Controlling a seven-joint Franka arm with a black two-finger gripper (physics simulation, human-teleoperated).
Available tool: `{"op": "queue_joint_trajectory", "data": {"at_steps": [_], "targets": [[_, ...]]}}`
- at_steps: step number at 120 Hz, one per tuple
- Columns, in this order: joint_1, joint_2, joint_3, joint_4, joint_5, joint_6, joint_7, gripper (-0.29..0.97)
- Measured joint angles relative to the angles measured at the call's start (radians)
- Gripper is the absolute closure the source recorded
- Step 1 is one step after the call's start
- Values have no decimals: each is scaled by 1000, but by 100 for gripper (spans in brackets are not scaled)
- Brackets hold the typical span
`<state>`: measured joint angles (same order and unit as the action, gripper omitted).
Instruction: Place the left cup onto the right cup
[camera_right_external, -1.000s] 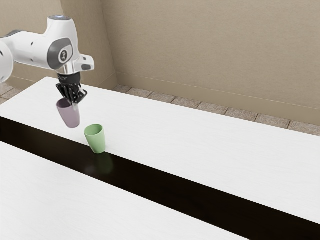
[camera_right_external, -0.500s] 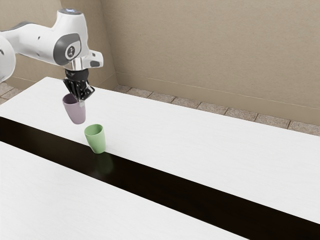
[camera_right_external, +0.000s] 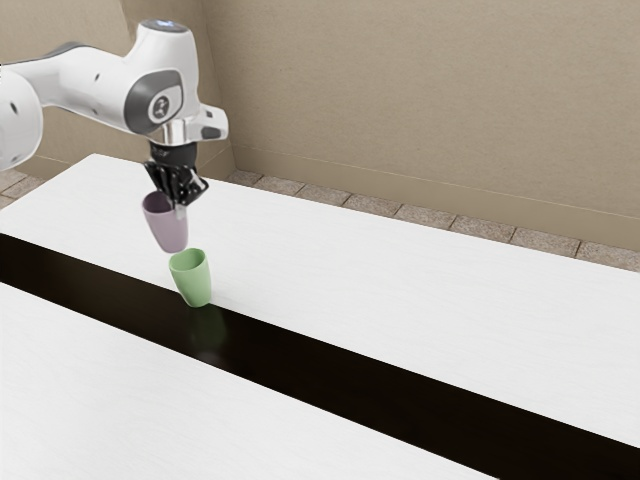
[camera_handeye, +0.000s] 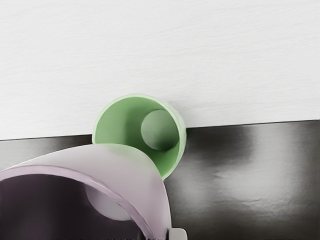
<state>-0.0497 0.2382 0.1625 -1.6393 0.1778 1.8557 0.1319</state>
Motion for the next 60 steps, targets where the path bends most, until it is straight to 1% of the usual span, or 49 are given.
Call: {"op": "queue_joint_trajectory", "data": {"at_steps": [60], "targets": [[-9,39,-12,14,12,7,-32,79]]}}
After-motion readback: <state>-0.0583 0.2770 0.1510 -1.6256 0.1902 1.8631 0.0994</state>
